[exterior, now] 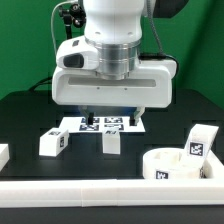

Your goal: Assemble stool

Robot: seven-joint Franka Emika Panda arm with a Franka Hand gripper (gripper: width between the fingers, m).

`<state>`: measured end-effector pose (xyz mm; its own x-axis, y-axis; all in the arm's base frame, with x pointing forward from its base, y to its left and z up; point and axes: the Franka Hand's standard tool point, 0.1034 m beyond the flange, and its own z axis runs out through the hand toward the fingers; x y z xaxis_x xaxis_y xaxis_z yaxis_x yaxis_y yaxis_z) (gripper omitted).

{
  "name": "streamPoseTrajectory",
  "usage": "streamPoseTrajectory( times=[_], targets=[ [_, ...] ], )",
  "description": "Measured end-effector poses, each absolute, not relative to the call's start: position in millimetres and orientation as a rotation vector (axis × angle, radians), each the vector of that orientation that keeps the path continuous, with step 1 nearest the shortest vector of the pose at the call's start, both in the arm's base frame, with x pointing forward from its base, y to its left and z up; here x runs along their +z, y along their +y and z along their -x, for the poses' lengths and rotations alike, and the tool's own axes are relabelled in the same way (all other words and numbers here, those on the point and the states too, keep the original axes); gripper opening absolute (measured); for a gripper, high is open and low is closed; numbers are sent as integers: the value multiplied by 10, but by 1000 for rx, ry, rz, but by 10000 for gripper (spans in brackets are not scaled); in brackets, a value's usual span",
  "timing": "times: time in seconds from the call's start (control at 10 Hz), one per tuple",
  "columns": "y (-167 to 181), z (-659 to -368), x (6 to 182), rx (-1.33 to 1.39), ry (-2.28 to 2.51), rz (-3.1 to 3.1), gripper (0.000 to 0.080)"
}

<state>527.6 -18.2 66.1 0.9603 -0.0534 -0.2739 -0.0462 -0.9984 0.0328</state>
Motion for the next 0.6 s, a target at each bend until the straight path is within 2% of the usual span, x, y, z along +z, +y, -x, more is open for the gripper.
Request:
streamPoseTrajectory(
  times=[0.2, 0.6],
  targets=[
    [-221, -5224, 569, -474, 286, -3031, 649],
    [-222, -5207, 533, -484, 286, -3040, 649]
  ],
)
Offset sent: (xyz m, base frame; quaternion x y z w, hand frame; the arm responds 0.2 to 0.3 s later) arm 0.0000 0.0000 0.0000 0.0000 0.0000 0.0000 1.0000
